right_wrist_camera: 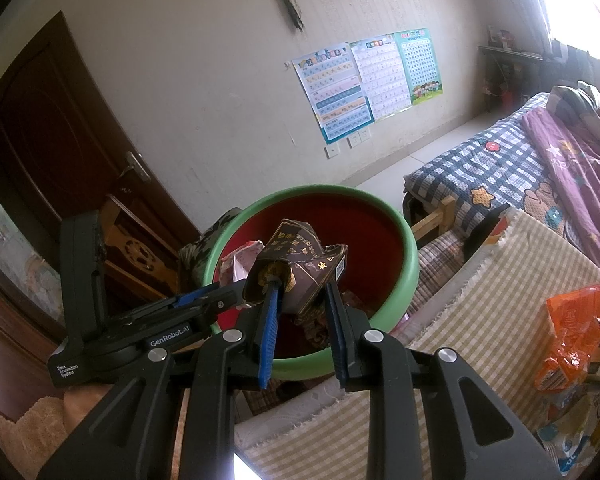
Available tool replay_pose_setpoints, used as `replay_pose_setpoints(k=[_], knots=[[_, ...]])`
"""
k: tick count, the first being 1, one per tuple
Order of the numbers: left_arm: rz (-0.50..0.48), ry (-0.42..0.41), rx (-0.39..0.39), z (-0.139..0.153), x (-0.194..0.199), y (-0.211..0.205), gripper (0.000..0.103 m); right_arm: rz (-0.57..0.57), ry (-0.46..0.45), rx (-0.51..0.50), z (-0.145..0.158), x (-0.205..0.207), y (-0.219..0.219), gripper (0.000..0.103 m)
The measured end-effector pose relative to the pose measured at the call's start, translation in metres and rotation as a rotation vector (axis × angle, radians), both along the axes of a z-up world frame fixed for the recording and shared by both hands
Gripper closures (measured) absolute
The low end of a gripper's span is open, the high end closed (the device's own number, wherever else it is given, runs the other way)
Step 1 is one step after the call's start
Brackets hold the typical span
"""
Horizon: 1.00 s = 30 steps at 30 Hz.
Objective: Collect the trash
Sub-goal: 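Open both grippers to drop the wrappers into the bucket, then grasp the crumpled grey paper wrapper with the left gripper while the right gripper reaches the pile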
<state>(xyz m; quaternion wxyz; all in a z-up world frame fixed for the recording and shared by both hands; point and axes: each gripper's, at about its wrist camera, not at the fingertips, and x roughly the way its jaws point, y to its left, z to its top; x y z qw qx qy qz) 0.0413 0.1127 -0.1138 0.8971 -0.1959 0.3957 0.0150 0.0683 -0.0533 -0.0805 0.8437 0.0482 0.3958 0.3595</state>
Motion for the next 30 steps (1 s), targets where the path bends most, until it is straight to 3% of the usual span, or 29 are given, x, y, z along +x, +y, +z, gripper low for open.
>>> replay_pose_setpoints(k=[5, 9, 14, 23, 30], knots=[[0.003, -0.005, 0.003, 0.0, 0.0, 0.001, 0.06, 0.0, -0.011, 0.011, 0.004, 0.0, 0.003, 0.078], [0.013, -0.013, 0.006, 0.0, -0.001, 0.006, 0.055, -0.021, -0.029, 0.039, 0.01, 0.0, -0.002, 0.062], [0.021, -0.022, 0.012, 0.0, -0.003, 0.012, 0.046, -0.033, -0.027, 0.045, 0.013, -0.001, -0.008, 0.062], [0.012, -0.035, 0.028, 0.009, -0.005, 0.006, 0.046, -0.061, -0.029, 0.052, 0.021, -0.011, -0.031, 0.061], [-0.058, -0.065, 0.066, 0.028, -0.006, -0.023, 0.046, -0.16, -0.064, 0.009, 0.03, -0.022, -0.083, 0.055]])
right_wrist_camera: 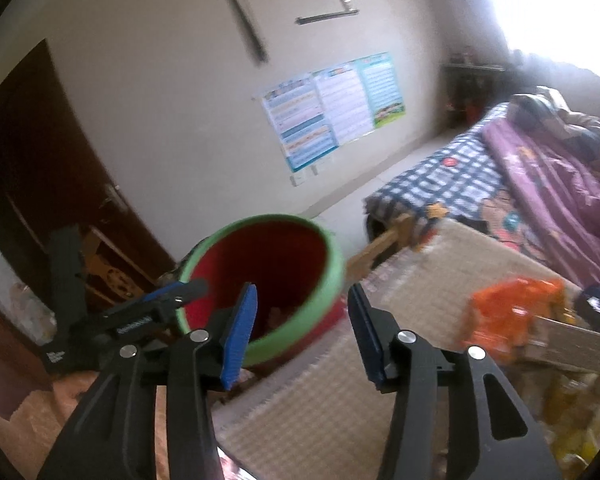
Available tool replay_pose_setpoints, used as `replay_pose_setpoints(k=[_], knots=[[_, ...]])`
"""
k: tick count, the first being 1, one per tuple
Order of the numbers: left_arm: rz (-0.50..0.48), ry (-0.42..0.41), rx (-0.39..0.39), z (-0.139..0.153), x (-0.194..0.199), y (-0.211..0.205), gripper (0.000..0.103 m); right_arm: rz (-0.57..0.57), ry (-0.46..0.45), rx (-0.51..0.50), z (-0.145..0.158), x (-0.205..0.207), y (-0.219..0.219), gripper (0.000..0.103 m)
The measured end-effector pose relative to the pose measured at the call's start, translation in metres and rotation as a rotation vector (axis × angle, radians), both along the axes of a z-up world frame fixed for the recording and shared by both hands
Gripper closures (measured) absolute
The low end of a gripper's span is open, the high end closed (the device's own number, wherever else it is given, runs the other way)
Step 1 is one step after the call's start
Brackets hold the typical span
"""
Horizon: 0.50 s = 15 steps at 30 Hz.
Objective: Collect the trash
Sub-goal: 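Grasp the crumpled grey paper wrapper with the left gripper while the right gripper reaches the pile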
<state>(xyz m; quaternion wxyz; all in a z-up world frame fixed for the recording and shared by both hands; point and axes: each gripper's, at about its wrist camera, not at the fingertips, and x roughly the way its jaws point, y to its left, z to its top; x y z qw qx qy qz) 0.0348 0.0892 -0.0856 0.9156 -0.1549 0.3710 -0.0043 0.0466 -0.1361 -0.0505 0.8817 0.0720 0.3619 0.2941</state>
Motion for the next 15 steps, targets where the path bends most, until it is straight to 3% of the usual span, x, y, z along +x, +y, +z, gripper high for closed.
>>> replay_pose_setpoints(k=[8, 15], knots=[[-0.15, 0.018, 0.01, 0.002, -0.001, -0.052, 0.046, -0.198, 0.047, -0.045, -0.018, -0.018, -0.086, 0.054], [-0.377, 0.075, 0.009, -0.012, -0.009, -0.127, 0.046, -0.382, 0.106, -0.074, -0.036, -0.051, -0.167, 0.052]])
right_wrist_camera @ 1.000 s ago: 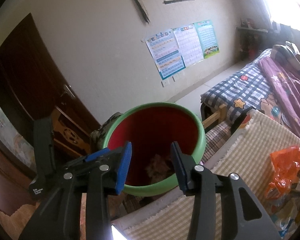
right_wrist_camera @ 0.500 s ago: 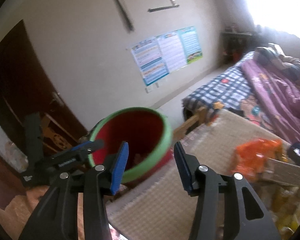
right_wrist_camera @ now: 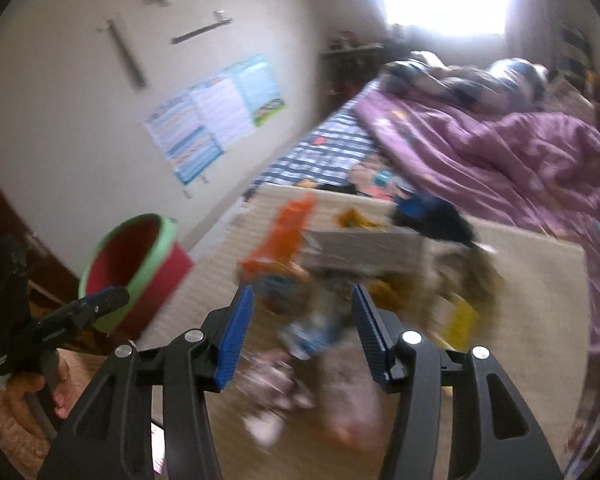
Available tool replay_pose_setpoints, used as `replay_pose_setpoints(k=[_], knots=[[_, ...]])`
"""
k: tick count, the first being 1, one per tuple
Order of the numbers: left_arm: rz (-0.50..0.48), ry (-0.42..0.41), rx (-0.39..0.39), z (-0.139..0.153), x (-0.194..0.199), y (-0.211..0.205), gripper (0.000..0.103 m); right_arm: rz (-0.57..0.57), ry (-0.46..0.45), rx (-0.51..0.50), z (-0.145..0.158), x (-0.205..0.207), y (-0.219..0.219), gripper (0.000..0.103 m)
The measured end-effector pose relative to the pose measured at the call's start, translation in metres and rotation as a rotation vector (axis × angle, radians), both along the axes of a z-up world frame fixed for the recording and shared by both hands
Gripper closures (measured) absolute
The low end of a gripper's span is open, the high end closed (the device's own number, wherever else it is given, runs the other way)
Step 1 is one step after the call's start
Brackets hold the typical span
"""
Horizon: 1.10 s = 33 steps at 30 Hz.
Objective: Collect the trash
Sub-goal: 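Grasp the crumpled grey paper wrapper with the left gripper while the right gripper reaches the pile, then grasp the yellow cartoon snack bag with the right gripper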
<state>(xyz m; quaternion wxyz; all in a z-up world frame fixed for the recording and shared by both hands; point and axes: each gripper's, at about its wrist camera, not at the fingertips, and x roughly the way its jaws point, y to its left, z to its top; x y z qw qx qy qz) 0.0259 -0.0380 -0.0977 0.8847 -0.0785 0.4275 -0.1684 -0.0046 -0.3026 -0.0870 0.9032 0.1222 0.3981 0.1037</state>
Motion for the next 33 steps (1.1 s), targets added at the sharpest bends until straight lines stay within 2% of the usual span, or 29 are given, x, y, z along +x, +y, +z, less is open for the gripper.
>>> replay_pose_setpoints(k=[4, 5, 8, 13, 16, 18, 21, 23, 28, 33], knots=[[-0.145, 0.067, -0.046, -0.009, -0.008, -0.046, 0.045, -0.062, 0.033, 0.001, -0.013, -0.017, -0.025, 0.052], [-0.174, 0.079, -0.053, -0.011, -0.011, -0.06, 0.04, -0.075, 0.041, 0.009, -0.017, -0.02, -0.03, 0.052], [-0.236, 0.114, -0.056, -0.02, -0.012, -0.088, 0.035, -0.097, 0.062, 0.03, -0.025, -0.029, -0.038, 0.052], [-0.302, 0.226, -0.075, -0.044, -0.01, -0.125, 0.034, -0.087, 0.089, 0.043, -0.033, -0.035, -0.037, 0.052], [-0.31, 0.285, -0.049, -0.062, -0.01, -0.135, 0.044, -0.082, 0.098, 0.054, -0.035, -0.035, -0.037, 0.052], [-0.3, 0.338, -0.065, -0.073, -0.009, -0.133, 0.065, -0.075, 0.104, 0.059, -0.036, -0.037, -0.035, 0.052], [-0.28, 0.376, -0.118, -0.078, -0.007, -0.122, 0.071, -0.065, 0.11, 0.063, -0.037, -0.036, -0.032, 0.052], [-0.276, 0.36, -0.114, -0.073, -0.007, -0.115, 0.073, -0.055, 0.116, 0.067, -0.038, -0.034, -0.029, 0.052], [-0.243, 0.258, -0.073, -0.049, -0.011, -0.097, 0.075, -0.019, 0.101, 0.059, -0.031, -0.03, -0.017, 0.052], [-0.197, 0.181, -0.054, -0.034, -0.012, -0.082, 0.075, -0.028, 0.079, 0.013, -0.022, -0.03, -0.018, 0.052]])
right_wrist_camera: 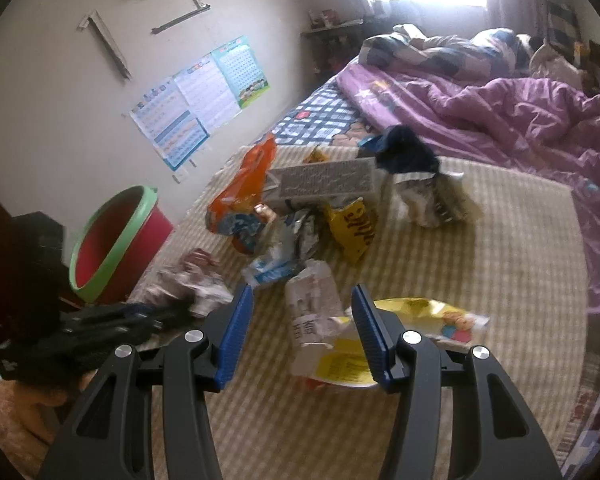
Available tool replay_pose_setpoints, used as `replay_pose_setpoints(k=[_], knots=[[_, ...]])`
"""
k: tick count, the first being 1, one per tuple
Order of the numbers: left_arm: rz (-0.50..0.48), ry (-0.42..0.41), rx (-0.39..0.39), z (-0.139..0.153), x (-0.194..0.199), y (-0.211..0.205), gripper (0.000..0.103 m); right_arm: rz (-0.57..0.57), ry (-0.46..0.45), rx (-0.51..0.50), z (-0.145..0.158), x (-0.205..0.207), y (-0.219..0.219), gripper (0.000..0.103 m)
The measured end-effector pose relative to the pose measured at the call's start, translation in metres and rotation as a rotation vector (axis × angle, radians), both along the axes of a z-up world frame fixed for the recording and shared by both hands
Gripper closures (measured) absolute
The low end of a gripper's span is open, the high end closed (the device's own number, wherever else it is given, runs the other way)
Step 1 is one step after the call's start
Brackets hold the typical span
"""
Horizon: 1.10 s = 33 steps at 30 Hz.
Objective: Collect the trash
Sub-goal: 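Grasp the yellow cartoon snack bag with the right gripper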
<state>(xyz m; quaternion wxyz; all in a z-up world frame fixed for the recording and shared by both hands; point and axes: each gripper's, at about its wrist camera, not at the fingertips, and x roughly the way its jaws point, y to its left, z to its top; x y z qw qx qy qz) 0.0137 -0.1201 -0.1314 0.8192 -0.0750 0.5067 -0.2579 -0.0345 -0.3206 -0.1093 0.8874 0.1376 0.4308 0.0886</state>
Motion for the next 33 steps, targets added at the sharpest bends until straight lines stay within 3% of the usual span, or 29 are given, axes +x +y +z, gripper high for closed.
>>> replay_pose_setpoints(k=[9, 20, 22, 25, 31, 32, 33], knots=[[0.05, -0.051, -0.012, 0.014, 0.005, 0.005, 0.075, -0.249, 0.046, 0.002, -0.016, -0.016, -0.059, 0.047], [0.053, -0.051, -0.017, 0.015, 0.004, 0.006, 0.075, -0.242, 0.149, 0.051, -0.046, -0.016, -0.07, 0.027], [0.053, -0.05, -0.017, 0.015, 0.004, 0.007, 0.075, -0.237, 0.18, 0.035, -0.054, -0.017, -0.069, 0.027], [0.052, -0.053, -0.015, 0.015, 0.004, 0.007, 0.075, -0.24, 0.185, 0.088, -0.064, -0.022, -0.07, 0.029], [0.05, -0.052, -0.015, 0.014, 0.003, 0.007, 0.075, -0.27, 0.146, 0.168, -0.062, -0.024, -0.078, 0.029], [0.049, -0.051, -0.015, 0.014, 0.003, 0.007, 0.075, -0.268, 0.145, 0.16, -0.062, -0.023, -0.079, 0.034], [0.048, -0.052, -0.016, 0.013, 0.003, 0.007, 0.075, -0.265, 0.153, 0.147, -0.063, -0.022, -0.078, 0.047]])
